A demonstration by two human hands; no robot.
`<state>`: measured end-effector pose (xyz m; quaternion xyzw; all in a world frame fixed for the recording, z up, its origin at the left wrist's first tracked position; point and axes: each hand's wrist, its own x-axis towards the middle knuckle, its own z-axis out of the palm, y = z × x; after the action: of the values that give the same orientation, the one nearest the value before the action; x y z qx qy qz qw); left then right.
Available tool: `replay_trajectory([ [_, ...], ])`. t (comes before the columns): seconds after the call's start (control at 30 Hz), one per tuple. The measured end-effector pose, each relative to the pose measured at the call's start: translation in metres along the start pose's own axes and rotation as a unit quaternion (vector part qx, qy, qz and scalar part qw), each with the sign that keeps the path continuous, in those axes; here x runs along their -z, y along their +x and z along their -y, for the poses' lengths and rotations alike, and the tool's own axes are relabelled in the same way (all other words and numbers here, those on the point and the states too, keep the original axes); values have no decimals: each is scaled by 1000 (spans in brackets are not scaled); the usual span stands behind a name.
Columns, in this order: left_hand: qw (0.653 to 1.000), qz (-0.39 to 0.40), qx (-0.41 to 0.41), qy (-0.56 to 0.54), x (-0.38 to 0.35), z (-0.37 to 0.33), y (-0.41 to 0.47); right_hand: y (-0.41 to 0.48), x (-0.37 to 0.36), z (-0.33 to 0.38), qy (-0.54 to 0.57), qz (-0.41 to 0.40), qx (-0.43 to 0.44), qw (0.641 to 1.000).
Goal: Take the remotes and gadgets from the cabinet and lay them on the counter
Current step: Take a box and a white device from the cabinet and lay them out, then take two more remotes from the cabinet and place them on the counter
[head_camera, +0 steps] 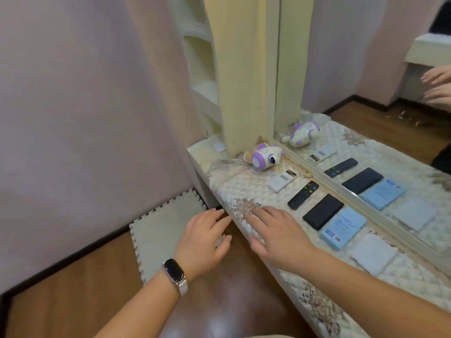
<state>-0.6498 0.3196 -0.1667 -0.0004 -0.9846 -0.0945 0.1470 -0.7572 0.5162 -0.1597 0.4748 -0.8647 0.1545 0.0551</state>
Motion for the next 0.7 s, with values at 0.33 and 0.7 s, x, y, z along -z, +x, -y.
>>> replay_trajectory([
  [0.33,989,-99,85,68,101,159,-131,110,-21,205,-16,-9,134,991],
  [0.7,945,-165,247,137,196,268,-285,192,-63,402,-30,14,312,949],
])
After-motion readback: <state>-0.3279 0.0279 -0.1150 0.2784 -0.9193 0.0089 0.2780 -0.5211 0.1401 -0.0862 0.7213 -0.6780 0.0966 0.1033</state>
